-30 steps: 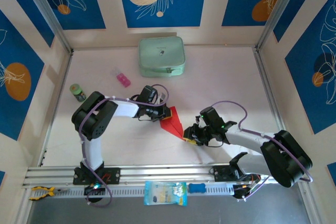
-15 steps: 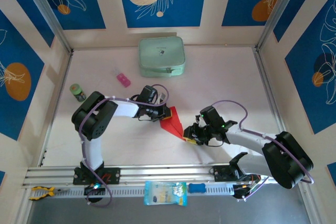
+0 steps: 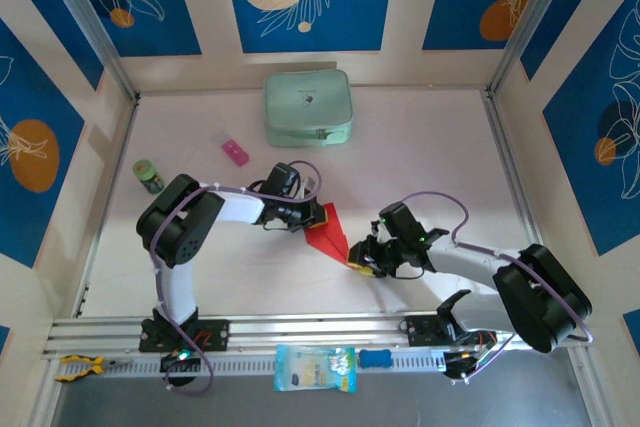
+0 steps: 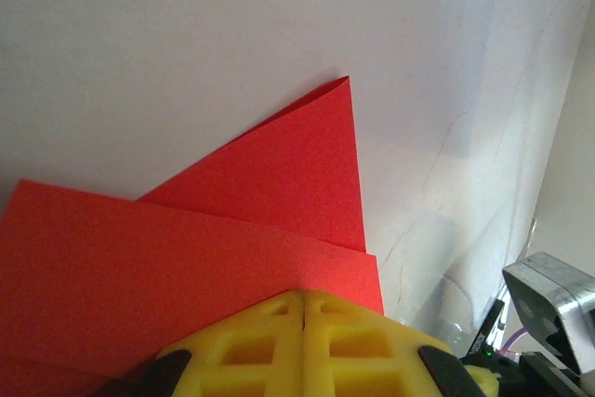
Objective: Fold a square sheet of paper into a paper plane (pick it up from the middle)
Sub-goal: Turn over the paper at the center of the table.
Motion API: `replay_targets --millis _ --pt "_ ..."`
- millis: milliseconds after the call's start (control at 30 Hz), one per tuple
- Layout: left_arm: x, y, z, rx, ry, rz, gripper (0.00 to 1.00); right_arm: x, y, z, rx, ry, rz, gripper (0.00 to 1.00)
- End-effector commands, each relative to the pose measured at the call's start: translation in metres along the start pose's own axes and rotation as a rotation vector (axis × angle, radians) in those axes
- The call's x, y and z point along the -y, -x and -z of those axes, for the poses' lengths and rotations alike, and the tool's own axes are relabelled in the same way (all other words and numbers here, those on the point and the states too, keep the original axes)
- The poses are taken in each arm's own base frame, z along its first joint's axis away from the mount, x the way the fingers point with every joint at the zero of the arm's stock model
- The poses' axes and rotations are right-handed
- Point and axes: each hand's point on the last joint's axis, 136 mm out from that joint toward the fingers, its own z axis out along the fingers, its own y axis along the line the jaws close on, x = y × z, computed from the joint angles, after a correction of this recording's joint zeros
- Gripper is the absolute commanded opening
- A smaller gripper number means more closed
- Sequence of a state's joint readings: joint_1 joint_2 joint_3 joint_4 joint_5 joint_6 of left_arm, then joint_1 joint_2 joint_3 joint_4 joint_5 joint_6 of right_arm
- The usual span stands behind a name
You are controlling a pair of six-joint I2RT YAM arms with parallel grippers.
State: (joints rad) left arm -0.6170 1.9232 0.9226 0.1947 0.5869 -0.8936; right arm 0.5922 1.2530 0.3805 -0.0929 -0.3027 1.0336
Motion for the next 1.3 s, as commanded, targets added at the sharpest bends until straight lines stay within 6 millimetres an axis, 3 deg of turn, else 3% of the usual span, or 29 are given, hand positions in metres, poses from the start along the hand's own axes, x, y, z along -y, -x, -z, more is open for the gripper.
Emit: replay_targets --millis 0,367,600,833,1267 --pt "-0.04 -0.011 0.0 -0.02 0.114 0.094 0.03 -0.002 -0.003 0.0 -0.022 -0.012 0.001 0.38" --pt "-0.04 -0.011 0.0 -0.021 0.112 0.094 0.03 -0.022 -0.002 -0.005 -0.049 0.081 0.035 0.34" --pt "-0.04 -0.01 0.001 -0.02 0.113 0.094 0.03 -0.019 0.0 -0.003 -0.037 0.08 0.024 0.35" --pt "-0.038 -0.009 0.001 -0.018 0.112 0.091 0.03 -0.003 -0.004 0.002 -0.03 0.015 -0.007 0.35" --pt "-0.037 -0.009 0.001 -0.019 0.112 0.092 0.03 -0.011 -0.001 -0.008 -0.061 0.064 -0.009 0.36"
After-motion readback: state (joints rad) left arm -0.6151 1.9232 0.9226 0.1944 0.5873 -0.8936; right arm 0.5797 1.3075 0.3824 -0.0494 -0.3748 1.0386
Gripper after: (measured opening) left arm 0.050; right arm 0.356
